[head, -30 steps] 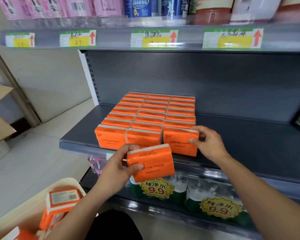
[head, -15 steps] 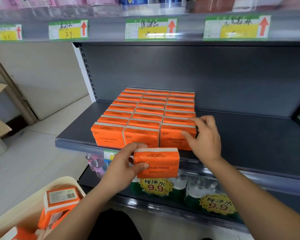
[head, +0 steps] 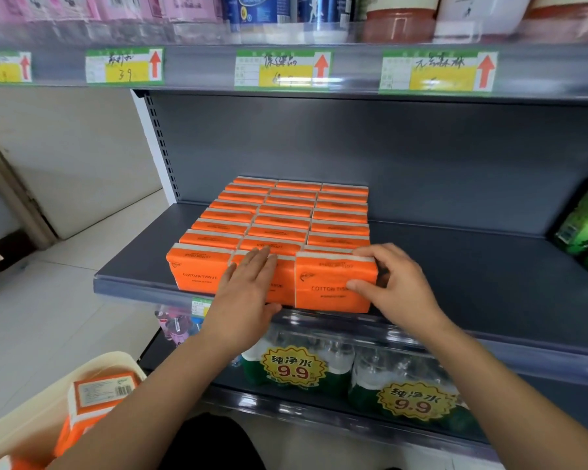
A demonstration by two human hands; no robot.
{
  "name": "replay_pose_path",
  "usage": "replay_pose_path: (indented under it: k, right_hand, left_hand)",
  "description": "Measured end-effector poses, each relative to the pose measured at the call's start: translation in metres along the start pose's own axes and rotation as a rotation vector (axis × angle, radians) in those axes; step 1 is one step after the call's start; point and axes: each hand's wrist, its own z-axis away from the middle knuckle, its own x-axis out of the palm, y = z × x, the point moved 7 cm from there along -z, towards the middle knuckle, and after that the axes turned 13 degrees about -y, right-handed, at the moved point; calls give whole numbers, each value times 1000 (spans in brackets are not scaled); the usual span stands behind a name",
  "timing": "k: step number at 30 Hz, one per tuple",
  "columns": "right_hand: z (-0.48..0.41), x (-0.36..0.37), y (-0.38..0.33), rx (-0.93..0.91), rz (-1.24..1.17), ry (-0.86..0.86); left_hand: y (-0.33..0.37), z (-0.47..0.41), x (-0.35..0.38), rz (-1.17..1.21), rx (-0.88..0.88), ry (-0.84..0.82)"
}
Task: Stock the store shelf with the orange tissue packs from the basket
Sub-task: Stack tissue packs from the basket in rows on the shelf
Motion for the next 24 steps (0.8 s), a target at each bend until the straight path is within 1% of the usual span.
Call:
replay_pose_path:
  k: [2, 4, 8, 19, 24]
  right_hand:
    - [-2, -4, 3, 17, 43, 31]
    - [-4, -5, 6, 26, 71, 55]
    - [-6, 3, 8, 21, 179, 44]
    - [-6, 17, 6, -50, 593, 204]
    - [-7, 26, -2, -121, 720, 169]
  left_hand:
    - [-3, -5, 9, -175, -28, -72]
    - [-5, -8, 13, -232, -23, -93]
    - [-6, -8, 12, -218, 7, -59]
    - [-8, -7, 12, -215, 16, -86]
    - [-7, -8, 12, -223, 2, -102]
